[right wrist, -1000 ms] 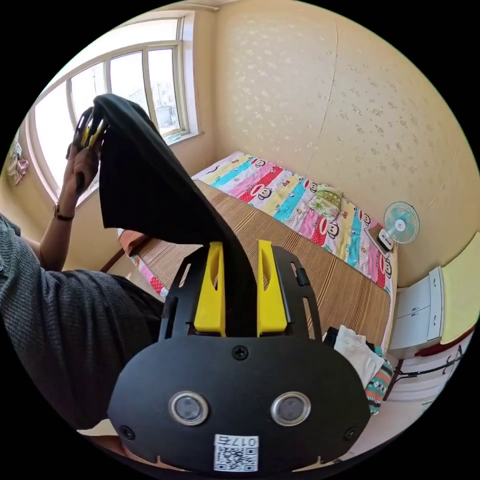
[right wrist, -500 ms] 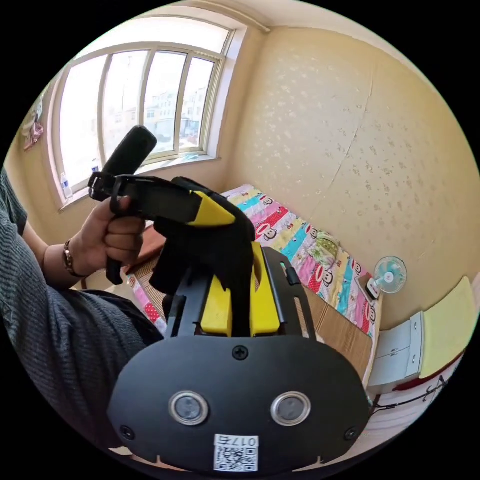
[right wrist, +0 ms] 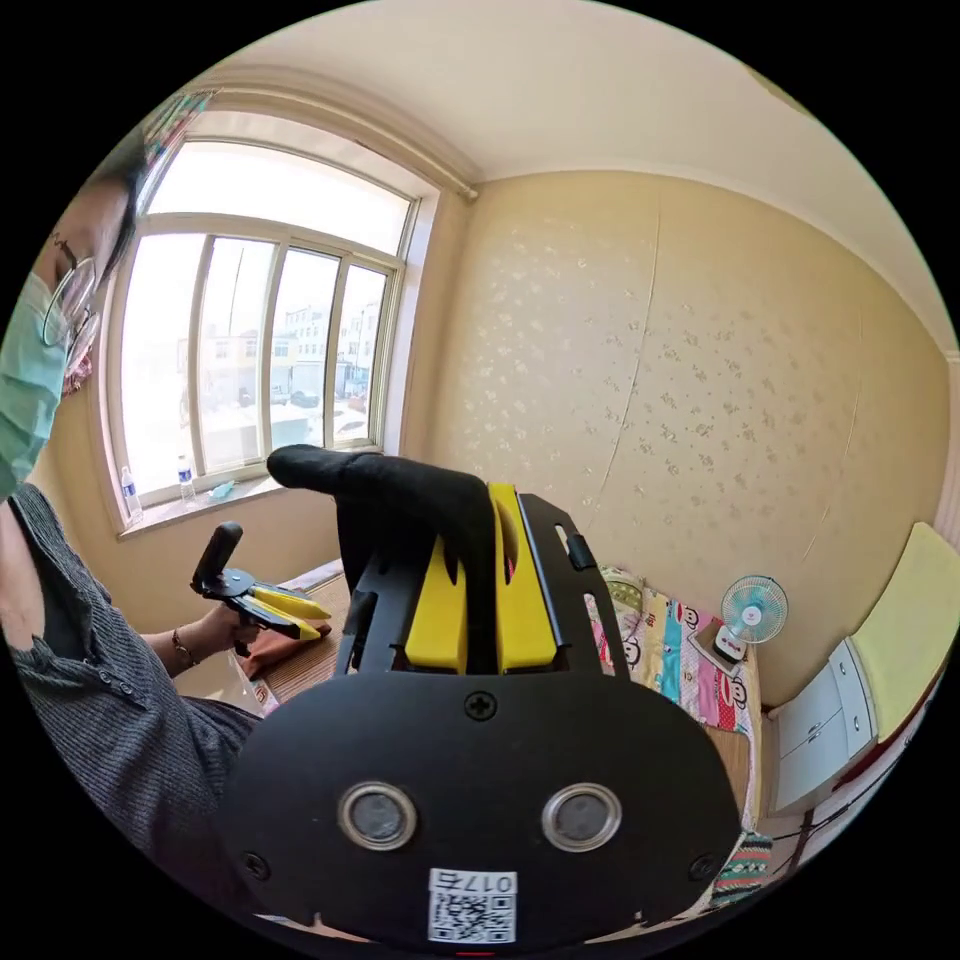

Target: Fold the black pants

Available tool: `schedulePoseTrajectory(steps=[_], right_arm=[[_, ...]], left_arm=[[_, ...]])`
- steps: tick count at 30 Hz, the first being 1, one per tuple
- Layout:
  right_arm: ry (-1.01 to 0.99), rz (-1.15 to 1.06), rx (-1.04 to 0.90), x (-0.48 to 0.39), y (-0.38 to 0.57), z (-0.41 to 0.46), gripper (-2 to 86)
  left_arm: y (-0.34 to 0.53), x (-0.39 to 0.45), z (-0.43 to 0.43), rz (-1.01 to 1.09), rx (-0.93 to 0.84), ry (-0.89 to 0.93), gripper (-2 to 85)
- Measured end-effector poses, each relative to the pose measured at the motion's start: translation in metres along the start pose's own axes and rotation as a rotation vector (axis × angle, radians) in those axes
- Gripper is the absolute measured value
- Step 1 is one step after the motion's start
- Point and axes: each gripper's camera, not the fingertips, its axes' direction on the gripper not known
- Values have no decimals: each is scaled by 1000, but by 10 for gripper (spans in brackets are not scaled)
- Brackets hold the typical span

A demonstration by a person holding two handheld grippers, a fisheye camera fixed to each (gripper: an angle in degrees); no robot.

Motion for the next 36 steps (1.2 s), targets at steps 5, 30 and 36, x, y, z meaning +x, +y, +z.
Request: schedulePoseTrajectory(steps=[5, 30, 36], right_arm=[[132, -45, 31, -9, -54, -38, 47], [-31, 49, 280, 232, -119, -244, 58], [-24, 154, 185, 330, -152, -200, 55]], left_arm=[[-10, 67, 33, 170, 19, -380, 182], [-222, 91, -206, 82, 983, 262, -6], [-270, 88, -214, 116, 1074, 67, -7]])
